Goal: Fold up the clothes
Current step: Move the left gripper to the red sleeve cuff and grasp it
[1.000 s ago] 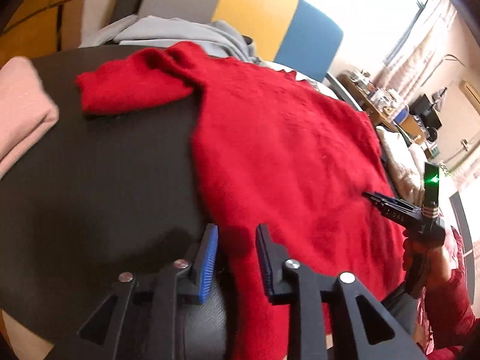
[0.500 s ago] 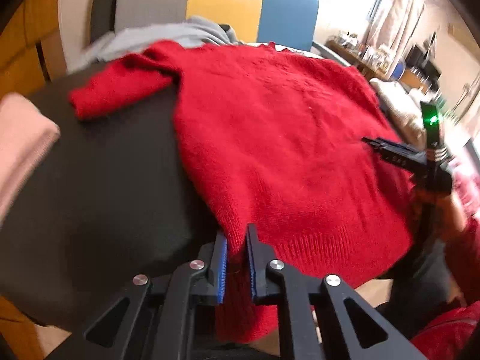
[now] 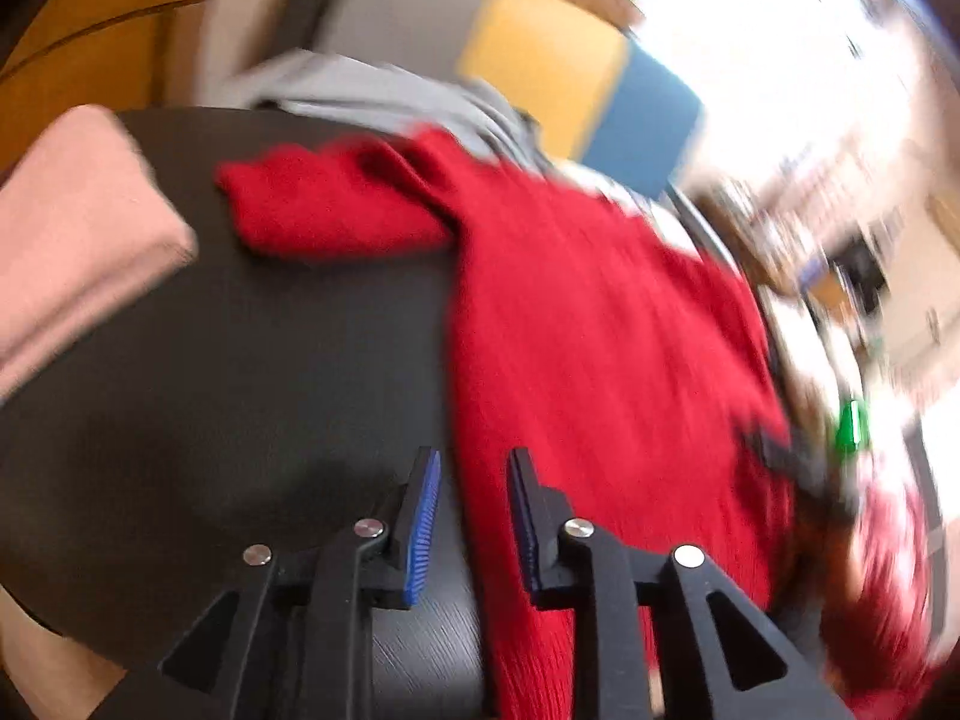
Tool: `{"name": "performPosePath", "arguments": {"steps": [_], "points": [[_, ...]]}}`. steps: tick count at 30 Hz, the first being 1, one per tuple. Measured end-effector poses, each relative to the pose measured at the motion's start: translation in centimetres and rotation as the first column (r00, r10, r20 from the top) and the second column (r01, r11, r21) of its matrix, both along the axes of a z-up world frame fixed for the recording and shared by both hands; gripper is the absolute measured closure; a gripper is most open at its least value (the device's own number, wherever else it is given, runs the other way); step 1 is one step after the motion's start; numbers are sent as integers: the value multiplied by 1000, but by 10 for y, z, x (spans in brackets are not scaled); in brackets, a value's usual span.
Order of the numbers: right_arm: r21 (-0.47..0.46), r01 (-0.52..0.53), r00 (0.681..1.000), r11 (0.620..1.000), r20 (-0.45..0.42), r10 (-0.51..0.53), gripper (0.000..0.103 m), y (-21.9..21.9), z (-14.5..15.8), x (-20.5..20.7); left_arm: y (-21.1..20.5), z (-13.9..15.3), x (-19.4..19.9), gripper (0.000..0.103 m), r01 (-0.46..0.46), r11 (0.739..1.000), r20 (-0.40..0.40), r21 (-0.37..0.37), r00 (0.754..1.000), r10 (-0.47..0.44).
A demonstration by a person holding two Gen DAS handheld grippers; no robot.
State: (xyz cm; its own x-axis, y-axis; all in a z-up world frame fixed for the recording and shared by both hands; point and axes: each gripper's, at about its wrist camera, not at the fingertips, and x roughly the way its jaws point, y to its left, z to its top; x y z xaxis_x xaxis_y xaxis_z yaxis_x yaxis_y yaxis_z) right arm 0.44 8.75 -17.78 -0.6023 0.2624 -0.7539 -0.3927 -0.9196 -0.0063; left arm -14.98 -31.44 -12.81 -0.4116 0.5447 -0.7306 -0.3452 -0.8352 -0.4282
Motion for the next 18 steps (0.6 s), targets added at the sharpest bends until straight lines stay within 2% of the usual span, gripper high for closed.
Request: {"name": "performPosePath", "arguments": {"steps": [2, 5, 7, 9, 12, 15, 17, 18], "points": [[-3, -1, 1000, 1000, -4, 1, 41, 1, -1, 0, -17, 4, -43, 73, -114, 992, 49, 60, 993, 111], [-4, -2, 1000, 1000, -7, 2, 41, 2, -1, 1, -27, -5, -94, 72, -203, 977, 120, 65, 974, 194], [-1, -2, 1000, 1000, -8, 2, 41, 2, -1, 1, -30, -14, -122, 72, -238, 971, 164, 15, 959, 233], [0, -3, 1000, 1000, -10, 3, 41, 2, -2, 1, -28, -24, -144, 72, -254, 967, 199, 4, 948, 249], [-2, -3, 1000, 1000, -12, 3, 40, 2, -2, 2, -22, -33, -175, 72, -282, 959, 198, -26, 939, 281], [-19, -6, 1000, 1000, -1, 6, 40, 3, 2, 1, -20, -46, -196, 72, -335, 939, 197, -82, 918, 345], [-36, -28, 999, 999, 16, 29, 41, -3, 13, -2, -19, -56, -206, 72, -351, 931, 224, -101, 904, 365], [-39, -64, 998, 997, -8, 64, 45, -11, 23, -3, -17, -59, -210, 72, -350, 931, 228, -103, 903, 365]]}}
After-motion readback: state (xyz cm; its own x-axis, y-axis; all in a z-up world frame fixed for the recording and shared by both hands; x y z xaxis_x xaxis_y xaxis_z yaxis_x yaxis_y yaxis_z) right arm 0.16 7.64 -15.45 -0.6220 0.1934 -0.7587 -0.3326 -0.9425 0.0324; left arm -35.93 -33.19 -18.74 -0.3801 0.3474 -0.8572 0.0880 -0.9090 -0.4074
